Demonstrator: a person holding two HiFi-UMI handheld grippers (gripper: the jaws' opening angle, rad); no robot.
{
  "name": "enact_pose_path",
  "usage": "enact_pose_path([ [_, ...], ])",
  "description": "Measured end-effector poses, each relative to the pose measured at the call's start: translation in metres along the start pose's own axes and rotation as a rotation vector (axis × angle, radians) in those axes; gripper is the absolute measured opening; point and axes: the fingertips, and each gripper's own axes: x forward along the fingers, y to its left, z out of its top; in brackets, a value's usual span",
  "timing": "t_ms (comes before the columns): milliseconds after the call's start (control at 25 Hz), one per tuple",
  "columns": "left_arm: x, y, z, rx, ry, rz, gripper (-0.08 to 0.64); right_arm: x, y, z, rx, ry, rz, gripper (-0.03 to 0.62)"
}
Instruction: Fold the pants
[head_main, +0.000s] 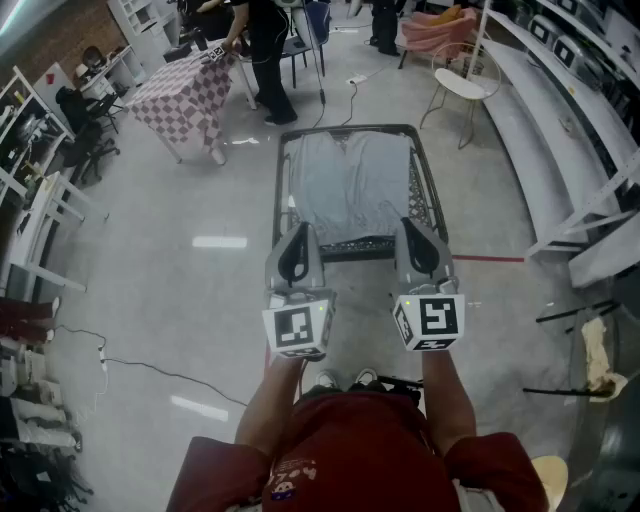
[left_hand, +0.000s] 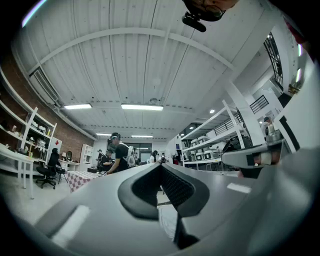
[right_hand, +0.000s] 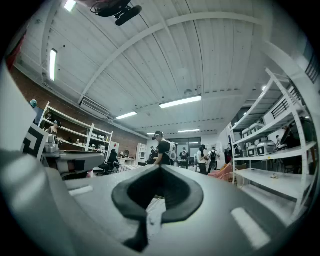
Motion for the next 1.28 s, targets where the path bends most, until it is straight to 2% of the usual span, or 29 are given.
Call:
enact_pose_path([
  [200, 0.007, -0.024, -0.001, 0.001, -0.001, 0.029, 0.005, -0.007, -0.03, -0.001, 0.005, -0.007, 0.006, 0.0],
  [640, -0.002, -0.043, 0.002, 0.036, -0.004, 0.034, 0.005, -0.024, -0.039, -0.008, 0.014, -0.002, 0.01, 0.001],
  [720, -0.004, -0.046, 0.001, 0.021, -0.012, 0.036, 0.005, -0.025, -0.038, -0.012, 0.003, 0.0, 0.015, 0.002],
  [920, -0.004, -0.033, -0.001, 0.015, 0.004, 0.047, 0.005, -0.019, -0.027, -0.014, -0.019, 0.004, 0.028, 0.002],
  [1080, 0.009, -0.022, -0.016, 0.014, 0.0, 0.054, 0.005, -0.003, -0.03, -0.027, -0.02, 0.021, 0.028, 0.002],
  [1280, 0.016, 0.022, -0.033, -0.004, -0.001, 0.061, 0.005, 0.026, 0.0, -0.037, -0.029, 0.03, 0.023, 0.002],
])
